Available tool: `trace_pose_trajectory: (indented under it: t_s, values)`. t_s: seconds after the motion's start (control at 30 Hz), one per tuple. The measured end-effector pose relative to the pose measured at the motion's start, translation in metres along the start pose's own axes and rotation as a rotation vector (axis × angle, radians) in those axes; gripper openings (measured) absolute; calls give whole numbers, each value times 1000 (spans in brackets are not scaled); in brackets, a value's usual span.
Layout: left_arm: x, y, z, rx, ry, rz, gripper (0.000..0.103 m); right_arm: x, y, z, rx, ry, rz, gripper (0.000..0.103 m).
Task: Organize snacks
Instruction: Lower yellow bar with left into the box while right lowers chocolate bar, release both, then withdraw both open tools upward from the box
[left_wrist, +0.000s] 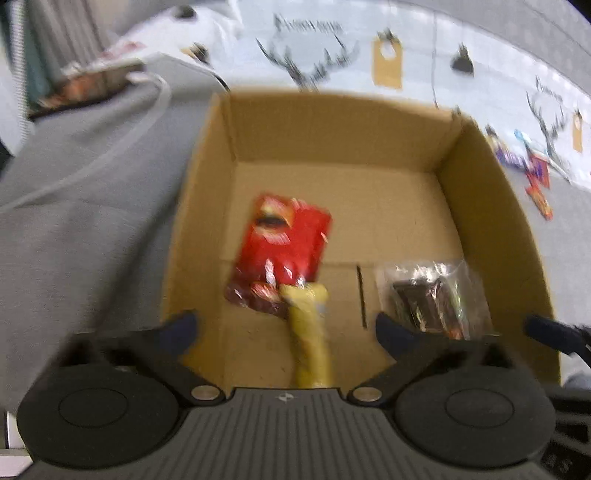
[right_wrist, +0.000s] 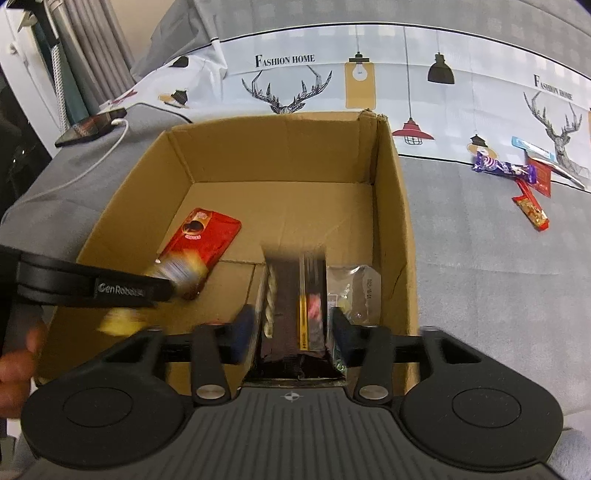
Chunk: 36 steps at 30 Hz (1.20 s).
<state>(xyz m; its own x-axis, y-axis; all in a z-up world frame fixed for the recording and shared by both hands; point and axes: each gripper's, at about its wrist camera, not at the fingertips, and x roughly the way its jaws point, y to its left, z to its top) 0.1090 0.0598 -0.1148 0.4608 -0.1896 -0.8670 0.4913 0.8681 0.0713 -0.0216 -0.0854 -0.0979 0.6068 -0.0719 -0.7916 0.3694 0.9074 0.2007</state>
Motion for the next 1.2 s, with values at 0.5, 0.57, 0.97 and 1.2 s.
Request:
trace_pose_trajectory:
  t_s: [0.5, 0.57, 0.97, 1.2]
  values:
    - [-65, 10, -39, -5, -21, 12, 102, -64, 15, -27, 18, -9, -6, 100]
    - [-74, 12, -41, -11, -37, 16, 102, -74, 20, -31, -4, -21, 0, 101]
    - [-139, 3, -72, 7, -155, 25, 103, -135, 36, -52, -58, -131, -6, 103]
    - [-168, 0, -87, 5, -214, 27, 103, -168, 38, -67, -81, -208, -33, 103]
